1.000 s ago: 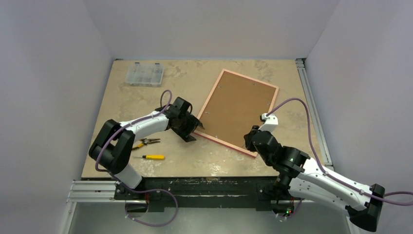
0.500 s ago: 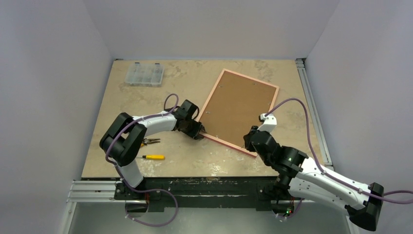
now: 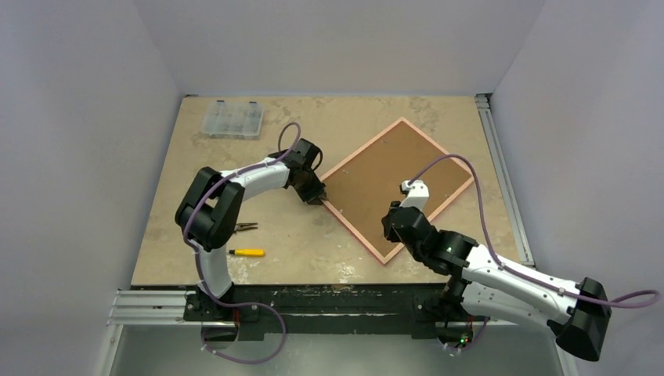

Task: Take the photo out of the frame

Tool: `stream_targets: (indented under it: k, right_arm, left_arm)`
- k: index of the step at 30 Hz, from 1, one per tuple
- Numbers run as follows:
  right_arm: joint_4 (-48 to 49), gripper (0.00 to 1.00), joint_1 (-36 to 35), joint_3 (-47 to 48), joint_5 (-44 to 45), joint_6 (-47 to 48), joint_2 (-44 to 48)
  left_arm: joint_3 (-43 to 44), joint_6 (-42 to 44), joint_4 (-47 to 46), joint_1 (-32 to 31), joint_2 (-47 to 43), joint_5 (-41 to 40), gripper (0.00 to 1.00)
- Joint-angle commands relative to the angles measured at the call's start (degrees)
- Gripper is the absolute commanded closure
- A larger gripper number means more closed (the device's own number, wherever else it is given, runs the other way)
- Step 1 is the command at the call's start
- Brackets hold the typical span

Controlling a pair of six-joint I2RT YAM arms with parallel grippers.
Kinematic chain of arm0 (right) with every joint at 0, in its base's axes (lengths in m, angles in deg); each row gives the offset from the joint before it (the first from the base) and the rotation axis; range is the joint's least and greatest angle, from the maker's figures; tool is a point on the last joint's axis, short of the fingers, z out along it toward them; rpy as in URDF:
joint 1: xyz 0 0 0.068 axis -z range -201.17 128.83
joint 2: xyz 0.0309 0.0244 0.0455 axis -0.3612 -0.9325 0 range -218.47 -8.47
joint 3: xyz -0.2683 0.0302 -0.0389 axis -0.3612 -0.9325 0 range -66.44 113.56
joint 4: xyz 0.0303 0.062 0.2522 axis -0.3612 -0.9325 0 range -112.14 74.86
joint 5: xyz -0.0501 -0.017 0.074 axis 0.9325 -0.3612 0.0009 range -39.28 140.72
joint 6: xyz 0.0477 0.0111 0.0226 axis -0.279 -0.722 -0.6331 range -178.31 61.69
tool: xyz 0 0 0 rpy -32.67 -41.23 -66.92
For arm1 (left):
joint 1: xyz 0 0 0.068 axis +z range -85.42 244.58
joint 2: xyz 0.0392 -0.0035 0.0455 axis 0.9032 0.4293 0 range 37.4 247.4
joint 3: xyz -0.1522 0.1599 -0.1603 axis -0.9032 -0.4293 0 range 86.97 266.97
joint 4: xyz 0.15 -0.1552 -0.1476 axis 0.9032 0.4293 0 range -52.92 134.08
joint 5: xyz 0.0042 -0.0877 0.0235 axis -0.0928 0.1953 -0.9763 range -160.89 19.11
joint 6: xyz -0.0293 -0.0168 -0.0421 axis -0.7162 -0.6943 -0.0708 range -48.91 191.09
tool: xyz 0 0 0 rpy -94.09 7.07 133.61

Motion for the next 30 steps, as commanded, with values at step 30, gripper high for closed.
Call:
stream_targets:
  k: [30]
  right_arm:
    - [22.83, 1.0, 0.0, 27.34, -1.82, 12.59, -44.97]
  left_arm:
    - [8.75, 23.87, 1.28, 3.6, 8.61, 16.69, 1.0]
